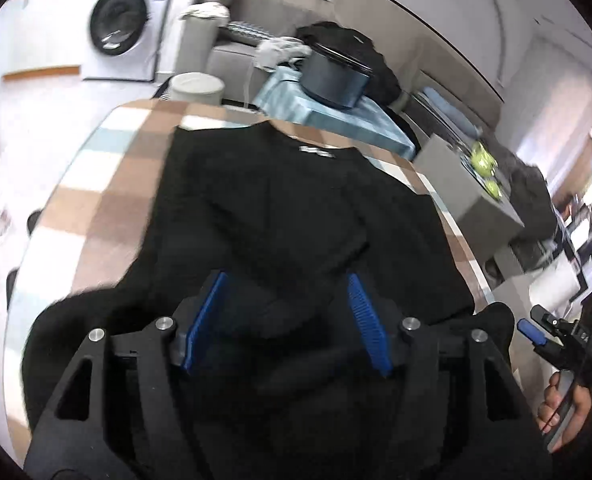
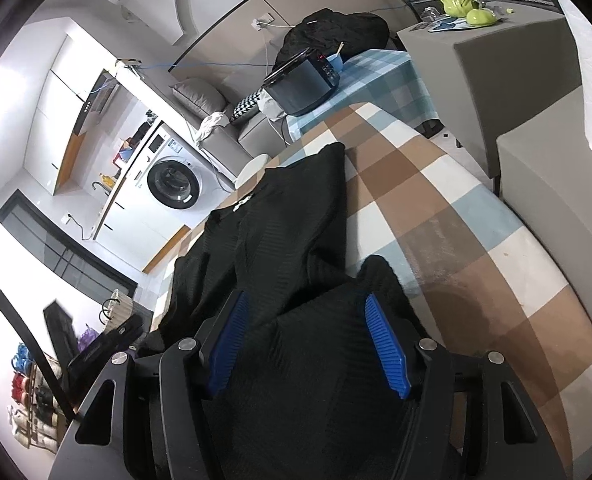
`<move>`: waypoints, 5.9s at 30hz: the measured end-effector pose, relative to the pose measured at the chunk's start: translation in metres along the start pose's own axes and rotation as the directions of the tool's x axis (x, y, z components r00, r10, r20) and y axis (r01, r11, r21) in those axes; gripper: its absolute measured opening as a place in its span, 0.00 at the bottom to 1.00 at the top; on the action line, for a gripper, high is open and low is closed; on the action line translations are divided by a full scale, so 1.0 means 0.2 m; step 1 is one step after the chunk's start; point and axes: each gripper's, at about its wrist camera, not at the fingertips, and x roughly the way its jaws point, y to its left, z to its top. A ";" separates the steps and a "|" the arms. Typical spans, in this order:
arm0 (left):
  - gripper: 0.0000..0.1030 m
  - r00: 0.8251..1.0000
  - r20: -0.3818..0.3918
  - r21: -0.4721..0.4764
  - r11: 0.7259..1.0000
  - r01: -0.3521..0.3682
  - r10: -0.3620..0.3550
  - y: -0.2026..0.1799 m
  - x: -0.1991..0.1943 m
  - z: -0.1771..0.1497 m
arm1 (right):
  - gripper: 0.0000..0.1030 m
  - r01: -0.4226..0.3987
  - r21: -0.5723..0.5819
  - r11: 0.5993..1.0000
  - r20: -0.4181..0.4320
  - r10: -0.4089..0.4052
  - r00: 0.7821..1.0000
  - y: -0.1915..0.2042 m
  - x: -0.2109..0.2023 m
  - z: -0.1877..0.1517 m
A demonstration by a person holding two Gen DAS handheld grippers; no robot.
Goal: Fold small clothes
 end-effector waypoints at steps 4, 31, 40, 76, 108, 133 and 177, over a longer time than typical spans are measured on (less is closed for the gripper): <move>0.63 0.996 0.045 -0.062 0.995 -0.080 0.083 0.15 -0.07 -0.07 | 0.61 -0.008 0.001 1.000 -0.016 0.008 1.000 0.00 0.02 0.00; 0.15 0.992 -0.093 -0.121 0.990 0.076 -0.088 -0.07 0.52 0.22 | 0.63 0.012 0.041 0.999 -0.051 -0.010 0.999 -0.10 0.00 -0.05; 0.65 1.000 -0.008 -0.166 0.986 0.024 -0.026 0.09 0.24 0.12 | 0.63 0.012 0.030 0.999 -0.038 -0.011 0.999 -0.08 -0.04 -0.06; 0.04 0.959 -0.039 -0.109 0.953 -0.283 0.281 0.75 -0.29 -0.55 | 0.27 -0.023 -0.223 0.975 -0.231 -0.030 0.973 -0.25 0.08 -0.18; 0.04 0.985 0.009 -0.213 0.963 -0.165 0.171 0.81 -0.21 -0.25 | 0.04 0.031 -0.127 0.991 0.029 -0.027 0.999 -0.13 0.09 0.19; 0.22 0.977 -0.106 -0.067 0.978 -0.195 0.187 0.59 0.00 -0.41 | 0.27 0.001 -0.265 0.964 -0.207 -0.057 0.977 -0.12 0.39 -0.03; 0.05 0.978 0.115 -0.208 0.967 -0.145 0.171 0.64 -0.69 -0.70 | 0.04 -0.041 -0.333 0.942 0.028 0.054 0.998 -0.17 -0.30 -0.18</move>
